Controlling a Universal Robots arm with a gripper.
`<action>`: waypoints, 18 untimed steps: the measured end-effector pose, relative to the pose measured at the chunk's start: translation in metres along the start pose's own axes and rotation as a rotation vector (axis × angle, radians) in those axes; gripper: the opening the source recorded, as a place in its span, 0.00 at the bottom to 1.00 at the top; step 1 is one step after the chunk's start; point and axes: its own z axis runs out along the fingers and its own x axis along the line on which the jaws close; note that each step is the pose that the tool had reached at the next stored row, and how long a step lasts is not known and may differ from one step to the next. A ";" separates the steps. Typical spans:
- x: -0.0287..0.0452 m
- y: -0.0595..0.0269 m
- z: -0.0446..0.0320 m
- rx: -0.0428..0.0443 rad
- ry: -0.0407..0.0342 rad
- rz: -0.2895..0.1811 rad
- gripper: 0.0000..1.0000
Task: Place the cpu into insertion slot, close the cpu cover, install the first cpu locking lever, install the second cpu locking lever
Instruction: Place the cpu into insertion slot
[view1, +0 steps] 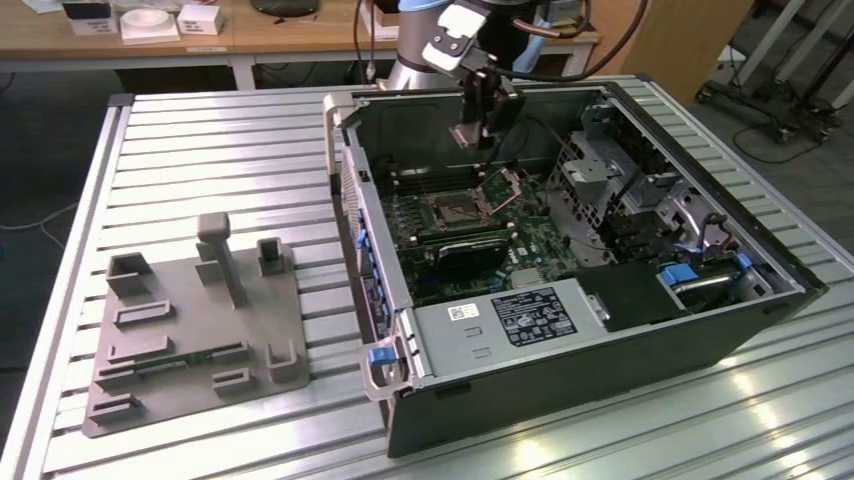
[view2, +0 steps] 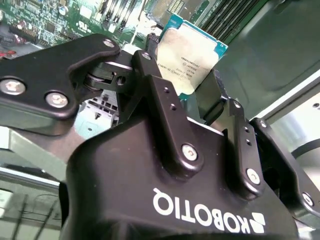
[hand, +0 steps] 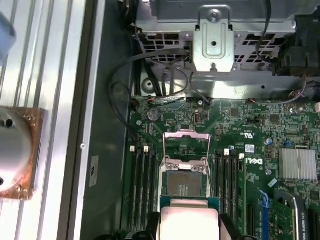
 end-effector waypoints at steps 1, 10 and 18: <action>0.0000 -0.0001 0.0019 -0.0002 -0.0013 0.015 0.54; -0.0001 0.0011 0.0168 0.0236 -0.0032 0.036 0.54; -0.0002 0.0019 0.0233 0.0815 -0.0013 0.037 0.54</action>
